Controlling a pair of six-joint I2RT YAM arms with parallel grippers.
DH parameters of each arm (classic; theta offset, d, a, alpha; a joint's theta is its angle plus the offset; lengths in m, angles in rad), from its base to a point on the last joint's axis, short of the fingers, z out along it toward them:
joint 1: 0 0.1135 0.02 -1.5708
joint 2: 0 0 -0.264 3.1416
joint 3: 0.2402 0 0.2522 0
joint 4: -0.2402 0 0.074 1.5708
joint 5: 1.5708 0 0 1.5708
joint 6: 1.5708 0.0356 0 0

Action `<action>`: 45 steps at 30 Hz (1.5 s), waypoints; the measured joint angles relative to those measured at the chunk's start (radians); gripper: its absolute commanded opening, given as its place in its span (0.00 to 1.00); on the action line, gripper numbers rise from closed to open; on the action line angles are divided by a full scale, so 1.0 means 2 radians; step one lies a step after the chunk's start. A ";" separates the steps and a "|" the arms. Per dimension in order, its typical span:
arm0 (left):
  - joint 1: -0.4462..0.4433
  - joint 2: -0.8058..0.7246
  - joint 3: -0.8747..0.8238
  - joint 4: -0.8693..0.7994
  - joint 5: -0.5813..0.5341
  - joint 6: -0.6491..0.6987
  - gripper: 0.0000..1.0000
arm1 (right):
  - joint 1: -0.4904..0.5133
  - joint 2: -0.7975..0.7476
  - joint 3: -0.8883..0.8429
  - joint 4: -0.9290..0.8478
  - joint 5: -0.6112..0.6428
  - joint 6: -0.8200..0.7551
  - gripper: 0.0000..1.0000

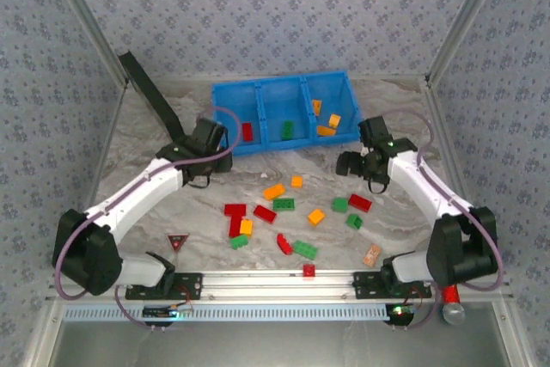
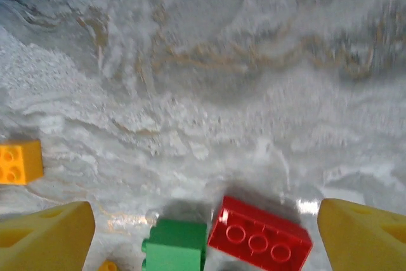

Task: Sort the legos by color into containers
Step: Pick up the lego from the bottom-left of the table, then place the lego in the container, then pick up the lego from the middle-right of the table.

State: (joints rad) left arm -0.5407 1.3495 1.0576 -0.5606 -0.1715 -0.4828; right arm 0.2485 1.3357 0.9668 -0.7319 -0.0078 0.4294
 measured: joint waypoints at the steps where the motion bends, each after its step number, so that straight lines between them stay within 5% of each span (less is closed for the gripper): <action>1: 0.002 0.011 0.017 0.007 -0.003 0.007 0.20 | 0.000 -0.011 -0.008 -0.002 -0.004 0.008 0.92; 18: 0.033 0.284 0.212 0.070 0.003 0.056 0.19 | 0.110 -0.048 -0.064 0.003 -0.028 0.082 0.83; 40: 0.049 0.364 0.239 0.071 0.028 0.058 0.29 | 0.134 0.064 -0.070 0.026 -0.012 0.089 0.72; 45: 0.050 0.371 0.246 0.072 0.029 0.056 0.39 | 0.134 0.085 -0.070 0.027 0.001 0.092 0.57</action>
State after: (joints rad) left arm -0.4404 2.0911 1.5505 -0.4175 -0.1143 -0.3710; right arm 0.5159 1.5055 0.8268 -0.6773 -0.0051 0.6125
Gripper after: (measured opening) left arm 0.346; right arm 0.630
